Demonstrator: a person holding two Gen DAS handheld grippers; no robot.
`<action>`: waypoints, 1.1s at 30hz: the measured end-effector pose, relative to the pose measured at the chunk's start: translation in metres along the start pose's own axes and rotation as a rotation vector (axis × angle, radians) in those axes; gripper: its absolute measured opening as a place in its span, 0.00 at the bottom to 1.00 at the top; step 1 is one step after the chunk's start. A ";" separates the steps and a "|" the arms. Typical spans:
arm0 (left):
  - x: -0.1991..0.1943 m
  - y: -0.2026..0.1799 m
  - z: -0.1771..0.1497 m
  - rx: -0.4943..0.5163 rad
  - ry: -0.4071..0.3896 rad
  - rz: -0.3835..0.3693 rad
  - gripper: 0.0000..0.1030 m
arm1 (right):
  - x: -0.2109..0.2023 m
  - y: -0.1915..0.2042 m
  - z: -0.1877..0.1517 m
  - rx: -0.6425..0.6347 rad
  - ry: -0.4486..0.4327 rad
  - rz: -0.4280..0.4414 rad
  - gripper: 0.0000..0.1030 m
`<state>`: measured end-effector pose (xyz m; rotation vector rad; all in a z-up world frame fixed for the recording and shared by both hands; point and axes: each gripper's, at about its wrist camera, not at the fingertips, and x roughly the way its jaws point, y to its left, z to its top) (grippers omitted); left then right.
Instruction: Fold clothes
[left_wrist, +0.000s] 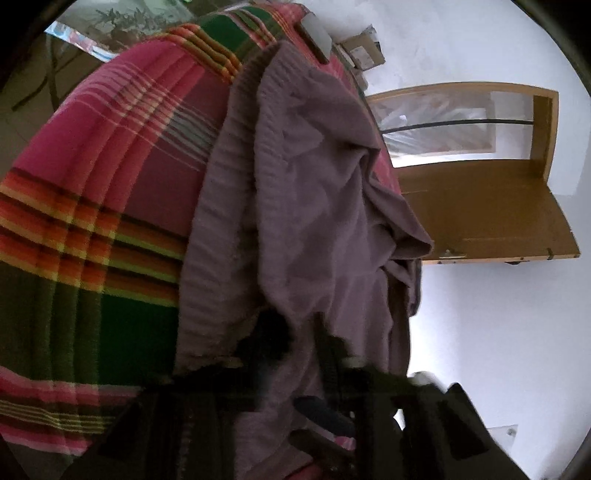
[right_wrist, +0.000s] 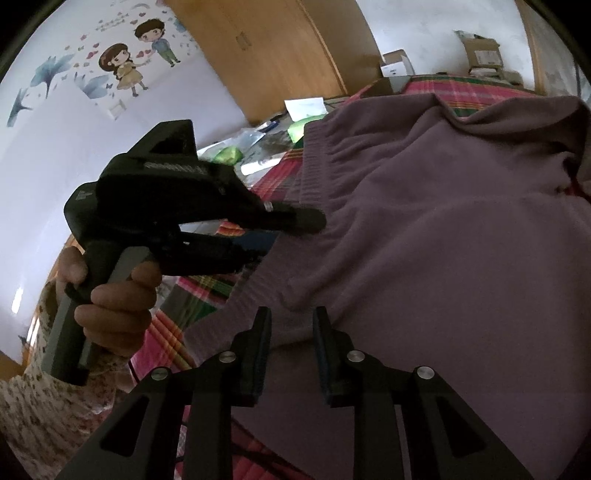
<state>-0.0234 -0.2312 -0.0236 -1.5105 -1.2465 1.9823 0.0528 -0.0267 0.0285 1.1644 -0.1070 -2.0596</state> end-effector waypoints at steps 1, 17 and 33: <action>-0.004 0.003 0.001 -0.012 -0.026 -0.001 0.04 | -0.001 0.000 0.000 -0.002 -0.002 0.000 0.23; -0.038 0.024 0.012 -0.067 -0.211 0.028 0.03 | -0.002 0.014 0.007 -0.041 -0.019 0.023 0.23; -0.043 0.023 -0.003 -0.089 -0.246 0.117 0.08 | -0.036 -0.016 0.008 0.018 -0.091 -0.032 0.23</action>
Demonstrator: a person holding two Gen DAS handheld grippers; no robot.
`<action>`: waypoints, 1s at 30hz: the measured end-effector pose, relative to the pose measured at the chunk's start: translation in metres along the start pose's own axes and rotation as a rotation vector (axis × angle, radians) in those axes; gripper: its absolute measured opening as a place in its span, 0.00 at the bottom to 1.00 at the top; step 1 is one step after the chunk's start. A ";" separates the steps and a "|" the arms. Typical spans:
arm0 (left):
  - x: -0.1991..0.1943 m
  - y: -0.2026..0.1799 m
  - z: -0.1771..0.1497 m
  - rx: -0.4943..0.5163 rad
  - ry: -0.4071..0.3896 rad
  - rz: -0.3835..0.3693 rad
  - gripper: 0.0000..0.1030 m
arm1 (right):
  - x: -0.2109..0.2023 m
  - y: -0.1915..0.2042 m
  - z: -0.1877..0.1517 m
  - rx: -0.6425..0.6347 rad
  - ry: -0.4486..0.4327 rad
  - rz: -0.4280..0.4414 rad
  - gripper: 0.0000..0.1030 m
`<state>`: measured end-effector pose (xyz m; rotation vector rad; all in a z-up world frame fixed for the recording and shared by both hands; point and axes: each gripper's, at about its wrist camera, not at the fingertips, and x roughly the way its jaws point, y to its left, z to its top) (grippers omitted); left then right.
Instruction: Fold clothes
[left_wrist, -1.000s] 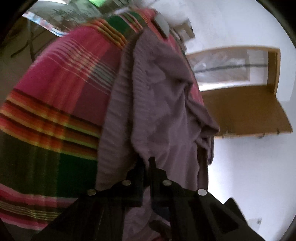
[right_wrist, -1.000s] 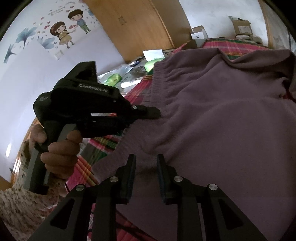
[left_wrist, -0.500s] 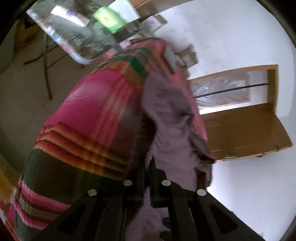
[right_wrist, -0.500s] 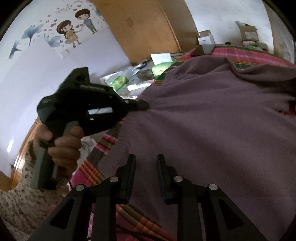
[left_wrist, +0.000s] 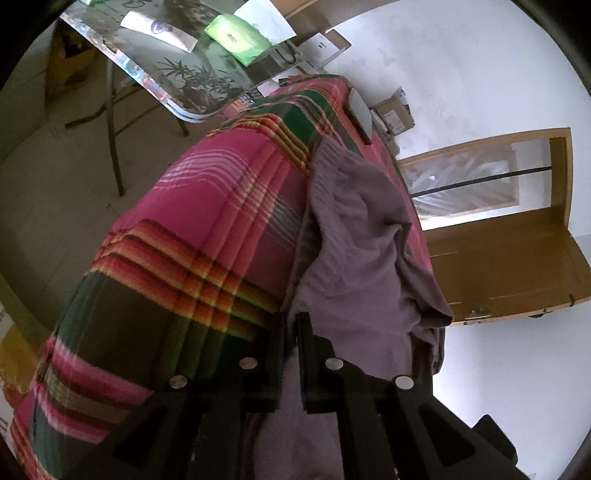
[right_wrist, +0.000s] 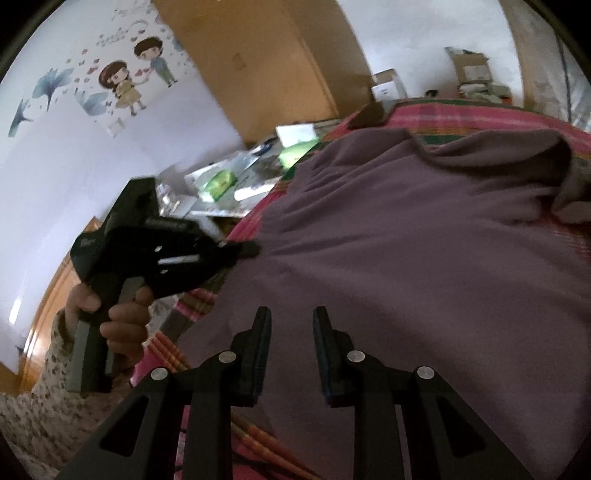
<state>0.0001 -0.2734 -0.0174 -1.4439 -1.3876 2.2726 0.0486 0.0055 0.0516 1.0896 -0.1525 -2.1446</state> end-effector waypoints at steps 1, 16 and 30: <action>-0.002 -0.001 -0.001 0.002 -0.005 0.008 0.11 | -0.006 -0.005 0.000 0.006 -0.010 -0.011 0.24; -0.022 -0.084 -0.066 0.289 -0.050 0.044 0.29 | -0.115 -0.074 -0.017 0.162 -0.220 -0.125 0.26; 0.036 -0.176 -0.137 0.504 0.160 -0.049 0.33 | -0.269 -0.137 -0.057 0.199 -0.375 -0.553 0.26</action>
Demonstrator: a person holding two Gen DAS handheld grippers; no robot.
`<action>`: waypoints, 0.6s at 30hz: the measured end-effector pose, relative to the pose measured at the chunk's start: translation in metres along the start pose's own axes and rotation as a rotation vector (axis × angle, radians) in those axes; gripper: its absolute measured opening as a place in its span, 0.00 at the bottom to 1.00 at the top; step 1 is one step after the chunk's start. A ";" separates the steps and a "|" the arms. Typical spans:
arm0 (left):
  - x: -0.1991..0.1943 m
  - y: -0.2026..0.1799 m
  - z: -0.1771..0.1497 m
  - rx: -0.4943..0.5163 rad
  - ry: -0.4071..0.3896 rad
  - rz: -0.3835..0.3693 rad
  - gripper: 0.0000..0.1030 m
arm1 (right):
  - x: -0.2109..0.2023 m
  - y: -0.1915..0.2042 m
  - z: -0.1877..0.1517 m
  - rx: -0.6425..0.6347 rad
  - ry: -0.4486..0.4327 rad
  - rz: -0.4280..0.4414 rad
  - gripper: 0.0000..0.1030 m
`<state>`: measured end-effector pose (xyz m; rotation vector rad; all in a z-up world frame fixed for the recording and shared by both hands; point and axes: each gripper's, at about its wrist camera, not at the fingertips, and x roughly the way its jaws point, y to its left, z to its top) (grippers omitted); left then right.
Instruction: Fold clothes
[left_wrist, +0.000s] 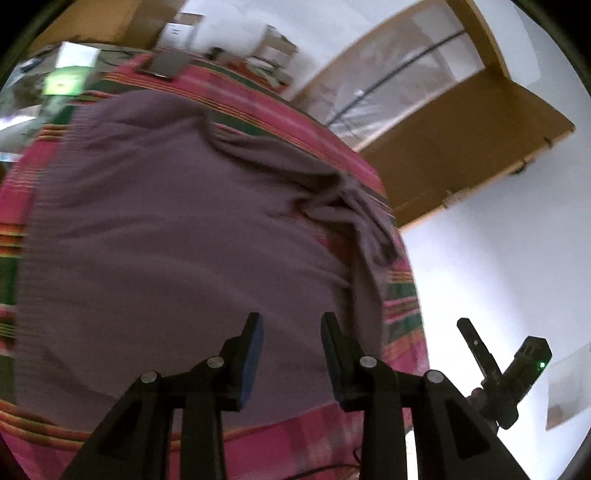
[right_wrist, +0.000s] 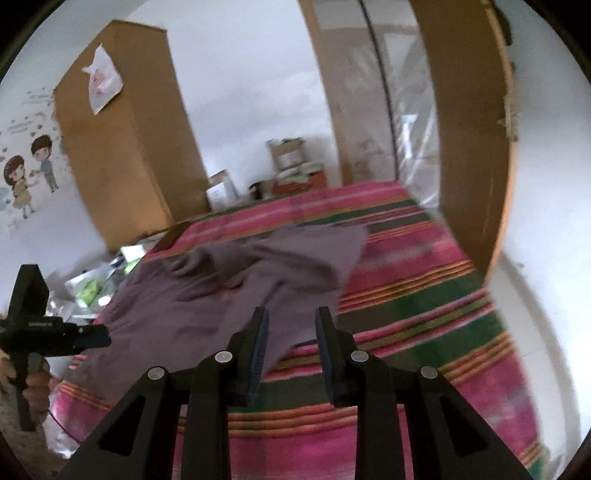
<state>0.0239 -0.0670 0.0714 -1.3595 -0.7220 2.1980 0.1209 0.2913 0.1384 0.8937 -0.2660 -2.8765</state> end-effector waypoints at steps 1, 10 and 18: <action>0.006 -0.008 -0.001 0.017 0.016 -0.009 0.33 | -0.006 -0.008 0.001 0.001 -0.004 -0.042 0.26; 0.065 -0.049 0.010 0.046 0.107 -0.040 0.33 | 0.015 -0.038 0.001 -0.073 0.043 -0.125 0.26; 0.110 -0.053 0.045 -0.004 0.127 -0.023 0.33 | 0.081 -0.033 0.017 -0.128 0.104 -0.049 0.26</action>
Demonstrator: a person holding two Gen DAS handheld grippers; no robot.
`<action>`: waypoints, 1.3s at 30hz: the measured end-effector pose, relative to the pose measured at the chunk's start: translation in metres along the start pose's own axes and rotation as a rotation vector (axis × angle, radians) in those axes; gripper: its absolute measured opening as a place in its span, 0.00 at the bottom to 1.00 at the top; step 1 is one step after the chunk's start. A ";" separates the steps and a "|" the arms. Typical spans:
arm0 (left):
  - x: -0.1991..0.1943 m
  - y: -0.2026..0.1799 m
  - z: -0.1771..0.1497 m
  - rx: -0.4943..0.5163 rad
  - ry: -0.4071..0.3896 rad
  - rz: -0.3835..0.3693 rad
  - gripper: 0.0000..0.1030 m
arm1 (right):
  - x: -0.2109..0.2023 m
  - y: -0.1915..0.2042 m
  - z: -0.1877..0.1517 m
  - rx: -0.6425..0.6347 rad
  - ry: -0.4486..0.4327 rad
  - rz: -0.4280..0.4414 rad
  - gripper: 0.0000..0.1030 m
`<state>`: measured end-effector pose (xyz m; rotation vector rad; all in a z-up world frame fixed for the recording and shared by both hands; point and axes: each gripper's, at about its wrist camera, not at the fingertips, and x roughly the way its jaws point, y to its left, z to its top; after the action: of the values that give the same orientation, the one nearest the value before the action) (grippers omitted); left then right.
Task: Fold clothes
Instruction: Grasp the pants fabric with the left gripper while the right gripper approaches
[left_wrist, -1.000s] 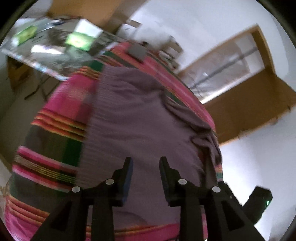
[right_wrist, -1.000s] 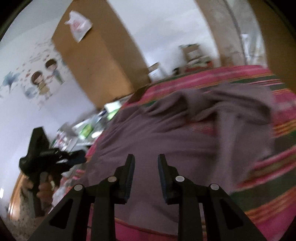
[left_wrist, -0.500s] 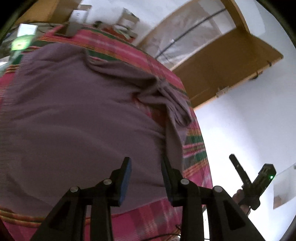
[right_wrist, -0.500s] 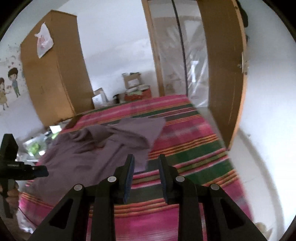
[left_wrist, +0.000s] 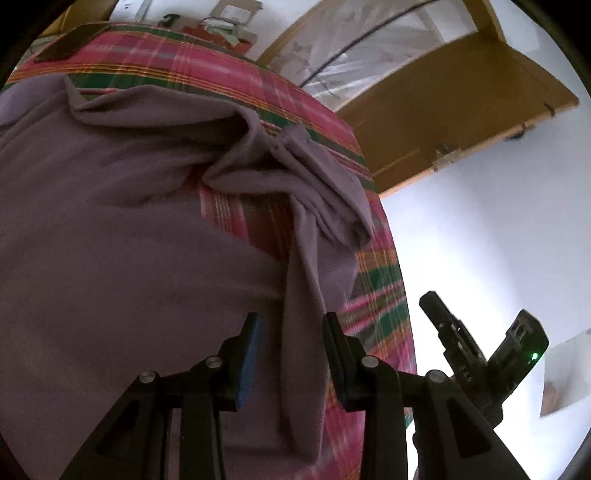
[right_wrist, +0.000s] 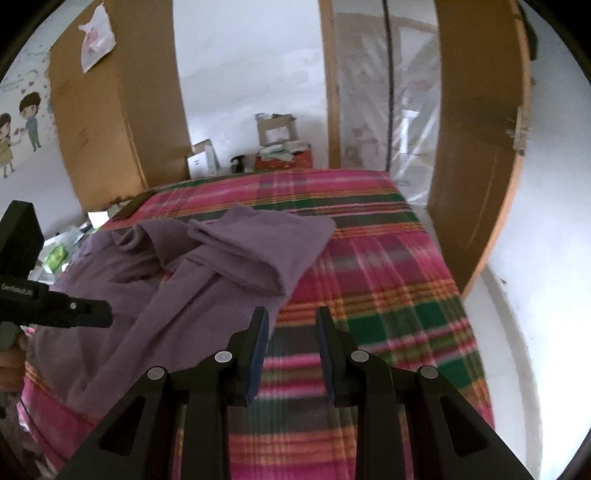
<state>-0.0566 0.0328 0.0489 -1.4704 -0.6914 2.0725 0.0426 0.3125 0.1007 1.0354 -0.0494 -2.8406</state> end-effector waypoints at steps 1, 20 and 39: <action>0.002 0.005 0.008 -0.033 -0.010 0.004 0.33 | 0.011 0.000 0.005 -0.003 0.012 0.006 0.26; 0.054 0.032 0.090 -0.194 -0.026 0.057 0.36 | 0.108 0.038 0.057 -0.255 0.063 0.121 0.41; 0.058 0.040 0.098 -0.222 -0.021 0.016 0.33 | 0.123 0.067 0.053 -0.414 0.072 0.119 0.43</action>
<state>-0.1707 0.0301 0.0102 -1.5786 -0.9470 2.0791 -0.0787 0.2303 0.0675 0.9985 0.4477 -2.5469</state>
